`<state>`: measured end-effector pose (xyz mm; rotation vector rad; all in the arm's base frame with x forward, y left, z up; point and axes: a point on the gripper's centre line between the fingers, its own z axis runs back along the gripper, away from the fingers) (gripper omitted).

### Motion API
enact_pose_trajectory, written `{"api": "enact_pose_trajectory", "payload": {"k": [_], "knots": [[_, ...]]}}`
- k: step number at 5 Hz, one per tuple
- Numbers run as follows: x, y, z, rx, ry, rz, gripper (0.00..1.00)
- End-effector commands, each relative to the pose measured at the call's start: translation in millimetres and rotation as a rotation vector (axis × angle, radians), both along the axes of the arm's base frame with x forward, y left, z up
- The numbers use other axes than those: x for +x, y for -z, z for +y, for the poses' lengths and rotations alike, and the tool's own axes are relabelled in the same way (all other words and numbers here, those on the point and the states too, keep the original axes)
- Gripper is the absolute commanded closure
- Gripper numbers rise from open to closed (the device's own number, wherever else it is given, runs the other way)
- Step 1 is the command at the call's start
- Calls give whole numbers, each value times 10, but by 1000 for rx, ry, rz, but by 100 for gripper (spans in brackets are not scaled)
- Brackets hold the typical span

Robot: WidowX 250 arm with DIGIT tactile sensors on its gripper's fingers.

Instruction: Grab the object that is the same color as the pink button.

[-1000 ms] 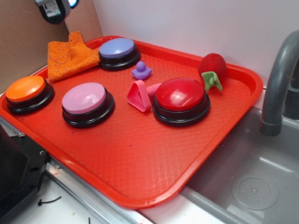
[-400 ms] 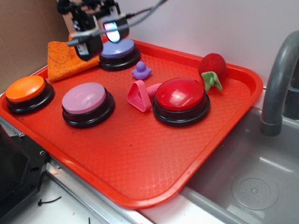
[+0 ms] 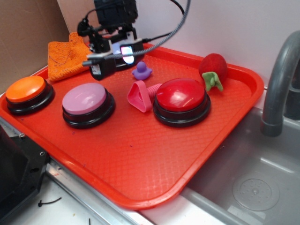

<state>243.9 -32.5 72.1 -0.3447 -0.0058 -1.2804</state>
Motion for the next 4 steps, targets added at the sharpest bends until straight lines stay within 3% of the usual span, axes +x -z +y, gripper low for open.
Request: {"api": "enact_pose_trajectory", "payload": {"k": [1,4], "knots": [[32,89,-222,37,30,-47,0],[-45,236,-363,20,127,-22,0]]}}
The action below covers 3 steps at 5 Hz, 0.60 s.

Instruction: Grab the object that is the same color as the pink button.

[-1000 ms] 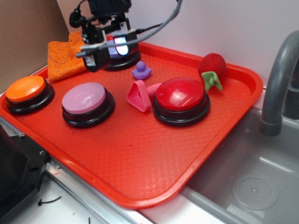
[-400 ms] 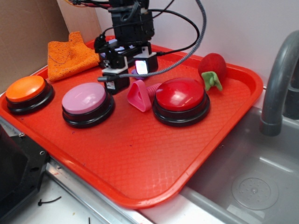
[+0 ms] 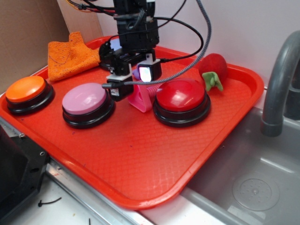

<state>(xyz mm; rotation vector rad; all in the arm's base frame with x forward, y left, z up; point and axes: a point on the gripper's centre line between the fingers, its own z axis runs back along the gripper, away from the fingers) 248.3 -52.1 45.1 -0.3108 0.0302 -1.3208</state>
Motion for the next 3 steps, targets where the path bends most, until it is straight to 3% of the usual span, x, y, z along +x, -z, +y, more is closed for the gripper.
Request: {"api": "enact_pose_trajectory", "payload": {"k": [1,2,3], "knots": [[-134,-21,-212,-26,103,-29,0],[-165,26,-245,-11,135,-42,79],[-174,44,-258,-22,137,-44,100]]}}
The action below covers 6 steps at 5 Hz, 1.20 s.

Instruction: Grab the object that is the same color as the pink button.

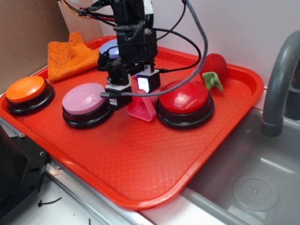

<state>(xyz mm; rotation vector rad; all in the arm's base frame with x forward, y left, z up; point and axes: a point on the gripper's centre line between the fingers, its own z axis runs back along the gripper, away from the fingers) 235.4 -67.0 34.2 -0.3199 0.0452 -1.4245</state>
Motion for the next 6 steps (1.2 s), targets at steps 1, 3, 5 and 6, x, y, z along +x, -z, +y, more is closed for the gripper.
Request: {"api": "enact_pose_trajectory", "payload": {"k": [1,3,5,6], "knots": [[-55,-83,-111,-16,18,-55,100],[-26,-96,-73,-8,-62,-57,100],[105,-472,155,27,-422,-65,100],[199,-940,403,-9,-673,-71,100]]}}
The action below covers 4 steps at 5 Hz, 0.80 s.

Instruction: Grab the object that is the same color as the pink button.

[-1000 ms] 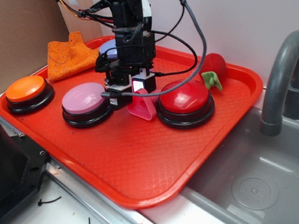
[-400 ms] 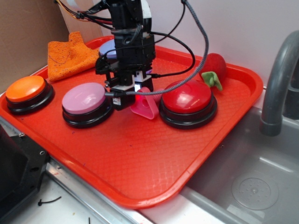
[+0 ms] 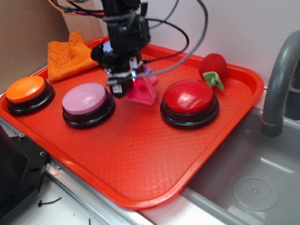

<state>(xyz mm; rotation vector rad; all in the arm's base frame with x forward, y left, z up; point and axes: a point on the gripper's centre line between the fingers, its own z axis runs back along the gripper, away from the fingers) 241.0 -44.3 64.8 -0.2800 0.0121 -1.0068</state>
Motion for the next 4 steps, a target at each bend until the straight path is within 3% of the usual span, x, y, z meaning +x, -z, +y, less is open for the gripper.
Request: {"api": "enact_pose_trajectory", "payload": {"k": [1,2,4], "knots": [[193,-1015,304,79,-500,-132,100],[233,-1397,377,154,-741,-69,100],[232,-1698,406,125,-1197,-48,100]]}}
